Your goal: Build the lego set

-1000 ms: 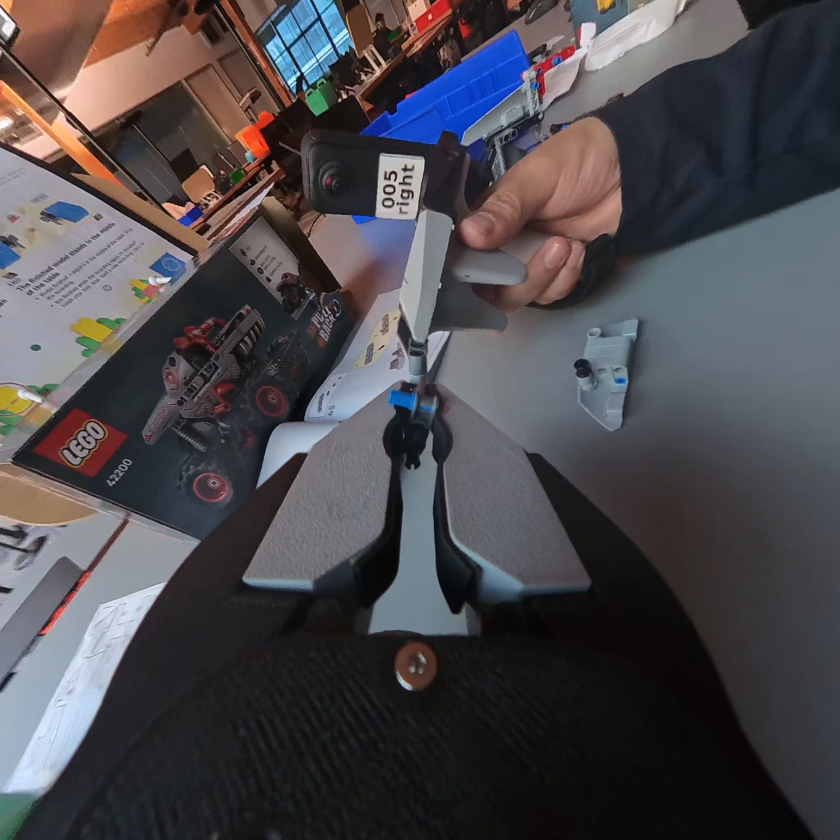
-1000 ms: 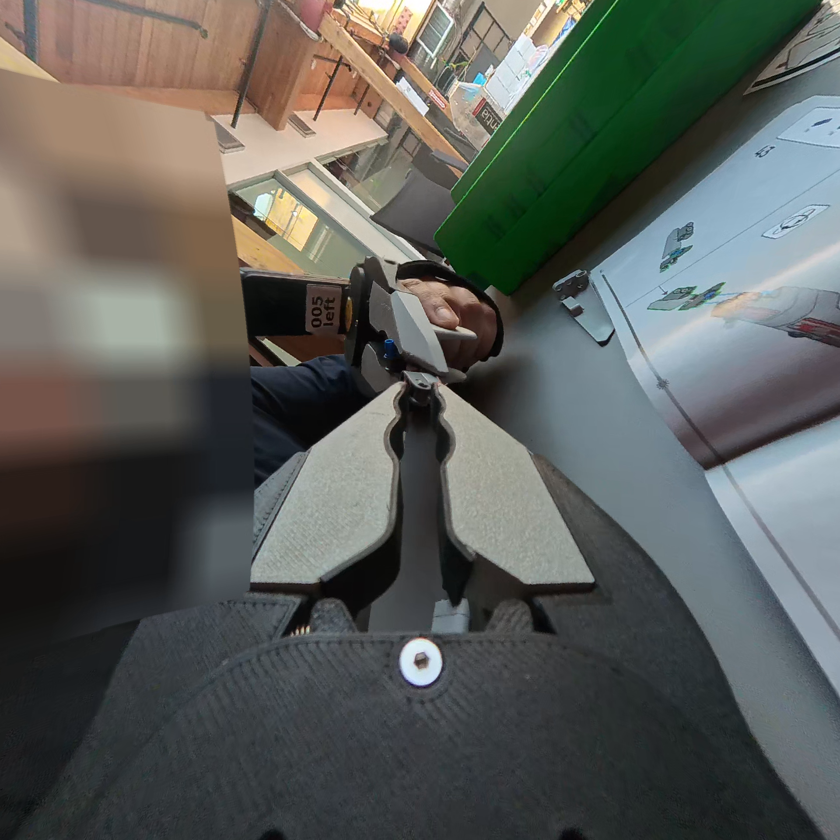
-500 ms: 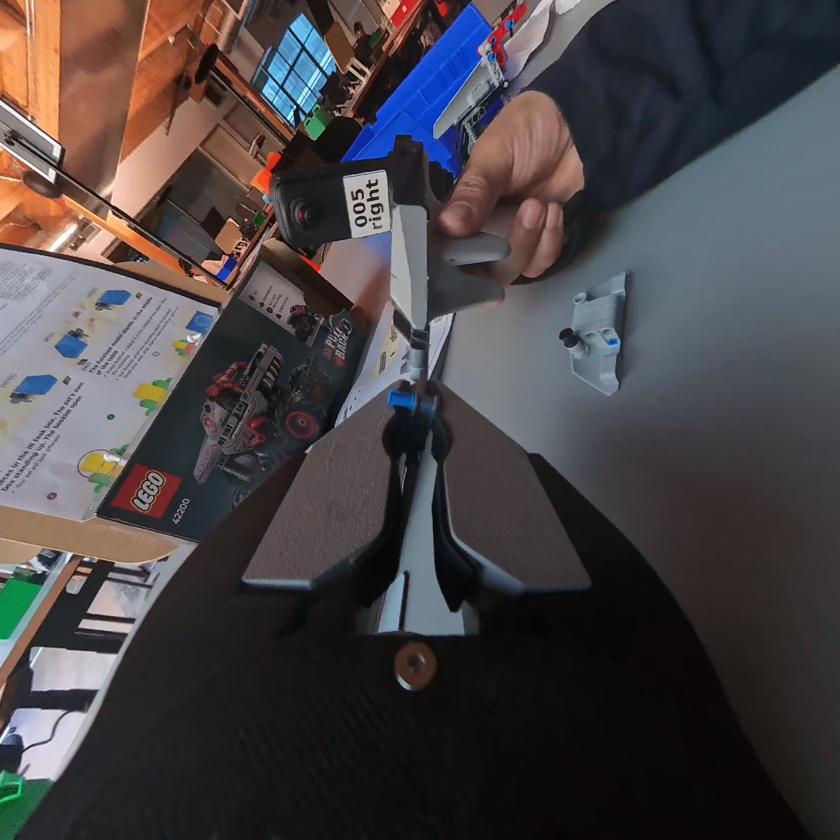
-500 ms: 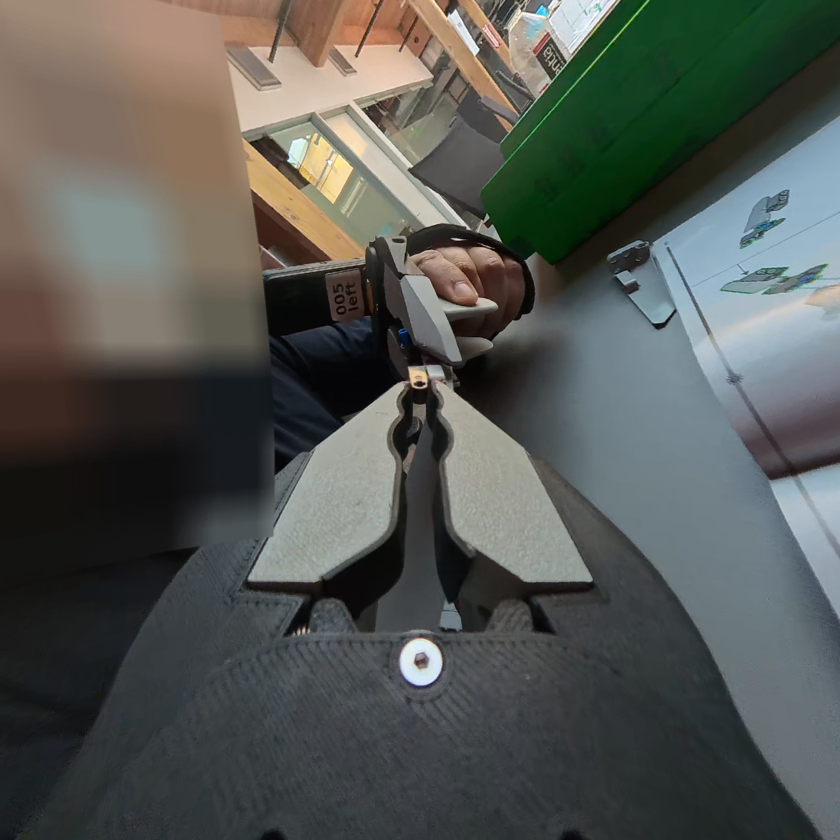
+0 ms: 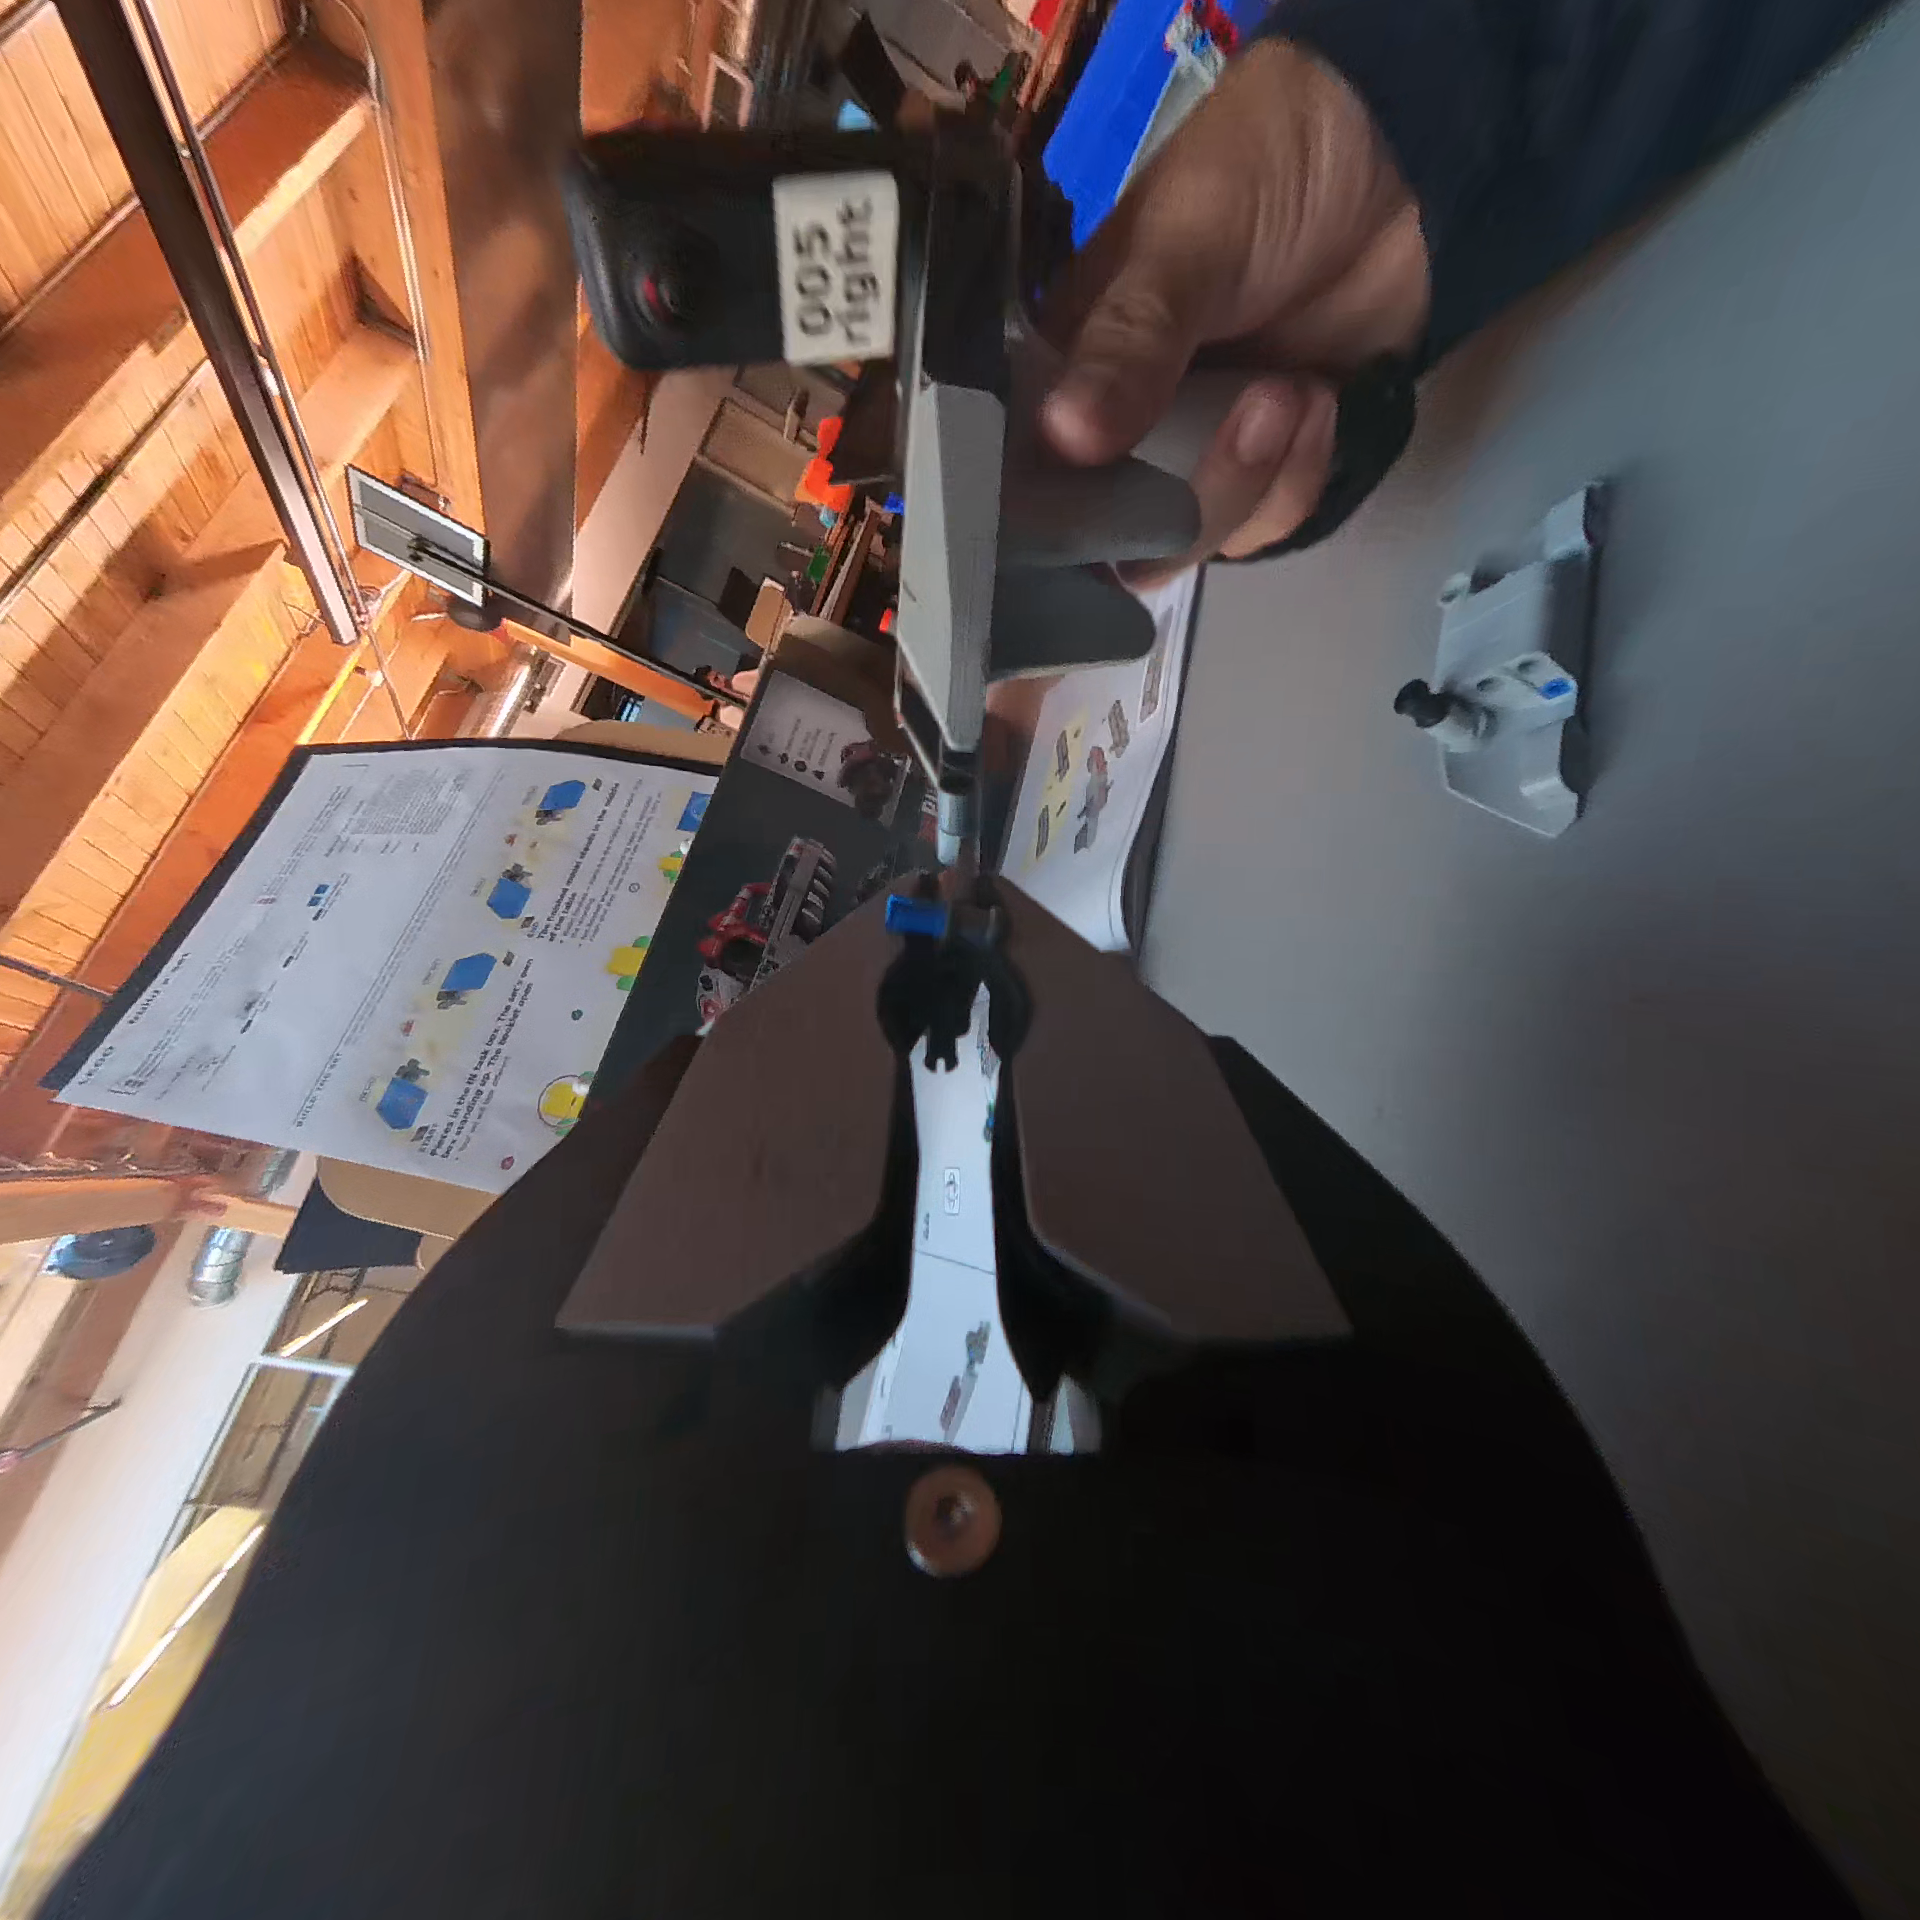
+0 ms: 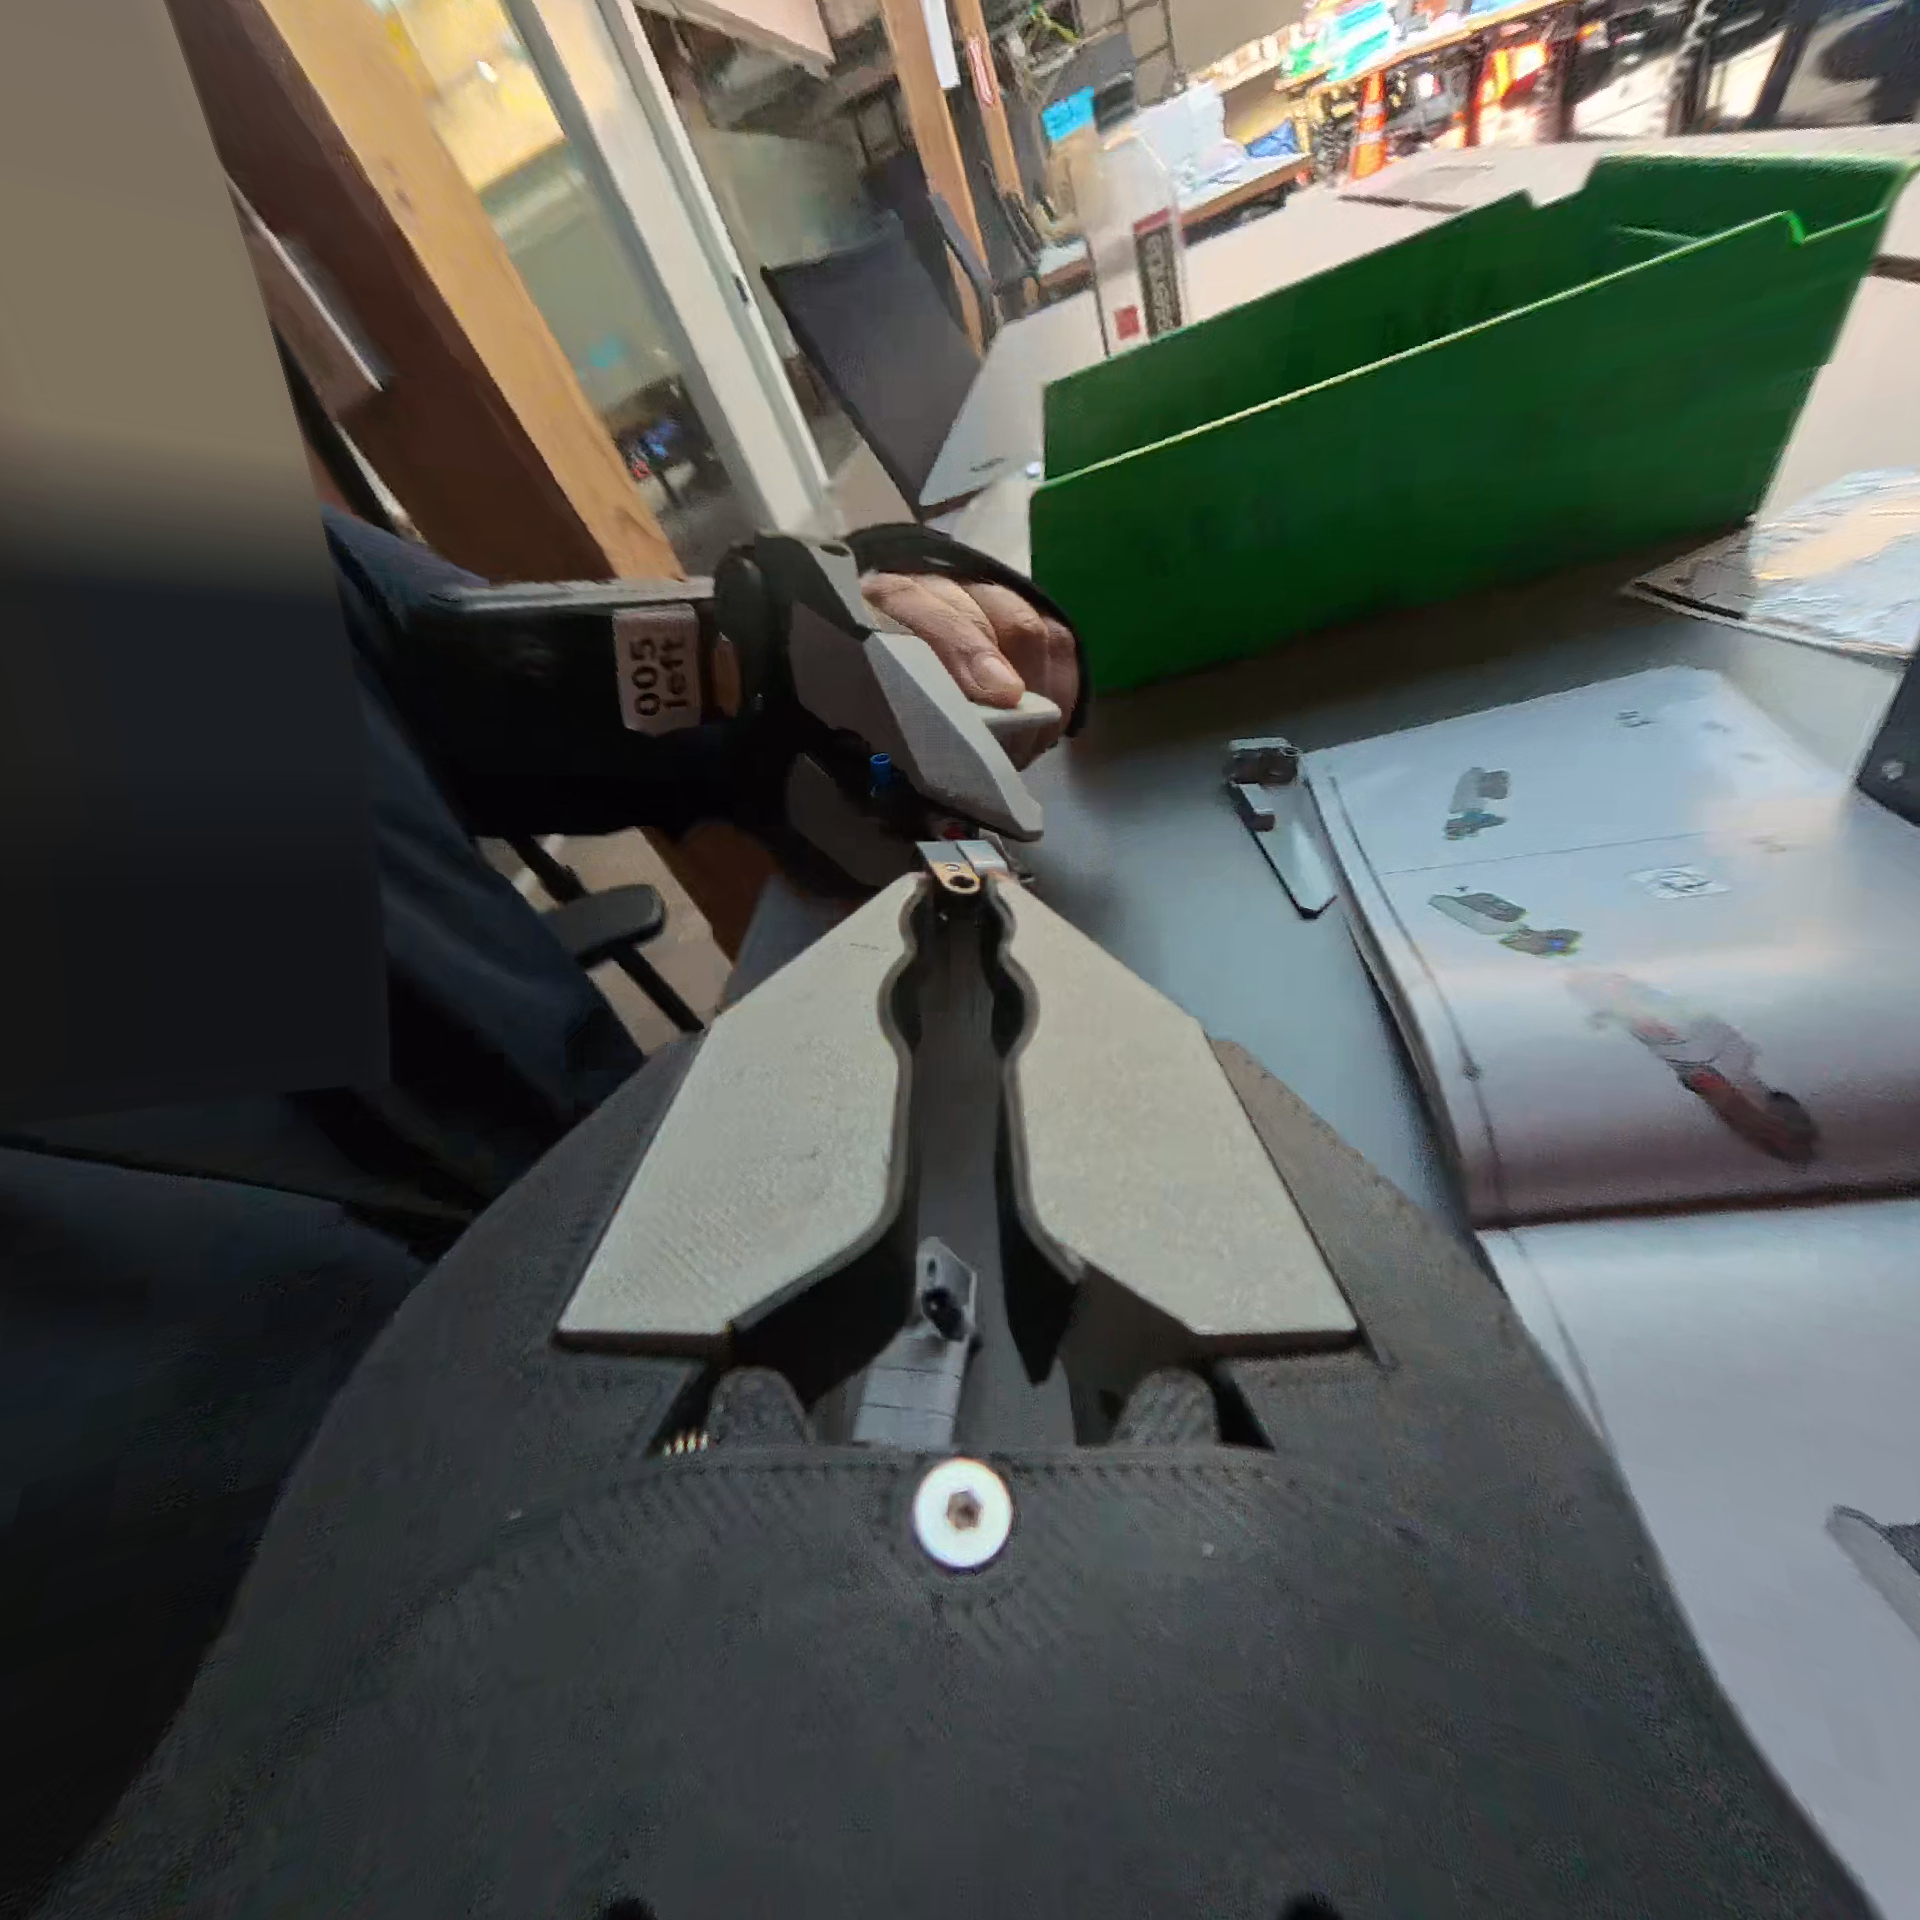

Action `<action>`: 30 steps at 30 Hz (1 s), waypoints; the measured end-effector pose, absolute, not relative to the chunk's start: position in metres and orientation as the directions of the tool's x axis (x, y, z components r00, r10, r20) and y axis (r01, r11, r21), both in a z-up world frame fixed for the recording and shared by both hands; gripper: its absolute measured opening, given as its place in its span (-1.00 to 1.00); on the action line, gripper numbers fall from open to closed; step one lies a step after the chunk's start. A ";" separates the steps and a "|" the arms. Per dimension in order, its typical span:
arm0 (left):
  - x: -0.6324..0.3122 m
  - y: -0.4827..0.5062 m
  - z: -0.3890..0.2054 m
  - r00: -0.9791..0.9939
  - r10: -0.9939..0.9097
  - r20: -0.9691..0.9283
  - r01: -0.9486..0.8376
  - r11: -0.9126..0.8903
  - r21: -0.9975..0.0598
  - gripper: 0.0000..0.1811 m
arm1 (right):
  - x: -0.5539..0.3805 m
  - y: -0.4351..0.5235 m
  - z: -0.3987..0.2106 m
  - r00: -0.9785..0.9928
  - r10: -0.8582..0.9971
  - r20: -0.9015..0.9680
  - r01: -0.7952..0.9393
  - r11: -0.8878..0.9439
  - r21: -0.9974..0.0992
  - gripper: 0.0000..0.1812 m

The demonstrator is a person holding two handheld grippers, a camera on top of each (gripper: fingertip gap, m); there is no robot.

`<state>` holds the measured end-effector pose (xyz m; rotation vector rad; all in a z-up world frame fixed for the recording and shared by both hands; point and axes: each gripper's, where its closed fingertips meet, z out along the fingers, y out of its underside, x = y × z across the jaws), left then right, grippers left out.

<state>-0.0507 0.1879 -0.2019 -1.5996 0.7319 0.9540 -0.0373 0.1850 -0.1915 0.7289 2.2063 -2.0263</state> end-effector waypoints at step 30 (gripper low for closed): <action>-0.028 0.180 -0.227 0.929 -0.366 -0.061 -0.170 -0.275 -0.946 -0.76 | -0.021 0.180 -0.215 -0.729 0.250 0.637 -0.367 0.643 -0.672 -0.96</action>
